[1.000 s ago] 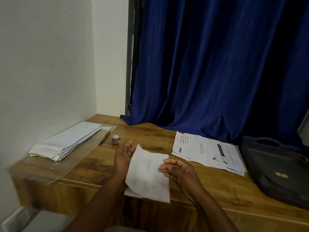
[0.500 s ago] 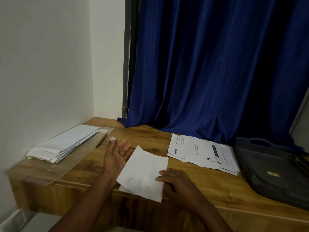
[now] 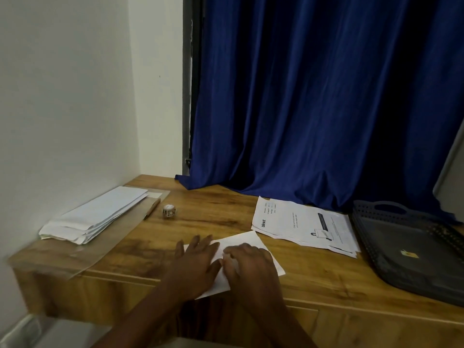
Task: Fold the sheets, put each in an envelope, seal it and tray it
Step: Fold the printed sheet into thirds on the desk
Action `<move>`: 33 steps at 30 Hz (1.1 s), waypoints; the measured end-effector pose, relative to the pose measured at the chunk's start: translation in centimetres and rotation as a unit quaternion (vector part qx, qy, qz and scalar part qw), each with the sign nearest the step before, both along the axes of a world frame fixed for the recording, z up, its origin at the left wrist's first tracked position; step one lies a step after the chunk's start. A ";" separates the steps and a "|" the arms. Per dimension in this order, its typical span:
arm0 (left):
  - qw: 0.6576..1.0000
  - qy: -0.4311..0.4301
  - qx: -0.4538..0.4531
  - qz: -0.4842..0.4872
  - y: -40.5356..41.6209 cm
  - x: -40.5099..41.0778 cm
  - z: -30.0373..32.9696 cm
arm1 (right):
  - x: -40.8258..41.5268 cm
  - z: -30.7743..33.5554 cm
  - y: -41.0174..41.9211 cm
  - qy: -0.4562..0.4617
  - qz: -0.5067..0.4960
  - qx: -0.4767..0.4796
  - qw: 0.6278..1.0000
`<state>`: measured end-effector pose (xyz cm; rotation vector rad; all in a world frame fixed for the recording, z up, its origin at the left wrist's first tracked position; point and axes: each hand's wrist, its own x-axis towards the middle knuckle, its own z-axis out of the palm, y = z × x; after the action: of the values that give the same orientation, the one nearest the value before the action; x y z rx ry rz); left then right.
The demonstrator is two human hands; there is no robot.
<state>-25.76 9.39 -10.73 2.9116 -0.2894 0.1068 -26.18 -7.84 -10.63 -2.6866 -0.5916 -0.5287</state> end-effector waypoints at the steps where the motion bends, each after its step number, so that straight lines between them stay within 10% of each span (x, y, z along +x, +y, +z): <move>1: 1.000 -0.002 0.014 -0.002 -0.3 0.0 -0.3 | 0.5 0.2 0.5 0.012 0.018 0.004 1.000; 9: 0.996 0.019 0.078 -0.027 -0.6 0.4 -1.6 | 3.6 -0.2 0.9 0.209 0.075 -0.089 0.971; 33: 0.970 -0.124 -0.101 -0.182 2.6 -3.0 -2.3 | 5.0 -0.9 -7.7 0.117 0.038 0.016 0.992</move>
<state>-28.77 12.04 -13.06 2.5914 -0.7975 0.4164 -21.15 -15.58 -11.56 -2.6337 -0.6089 -0.1979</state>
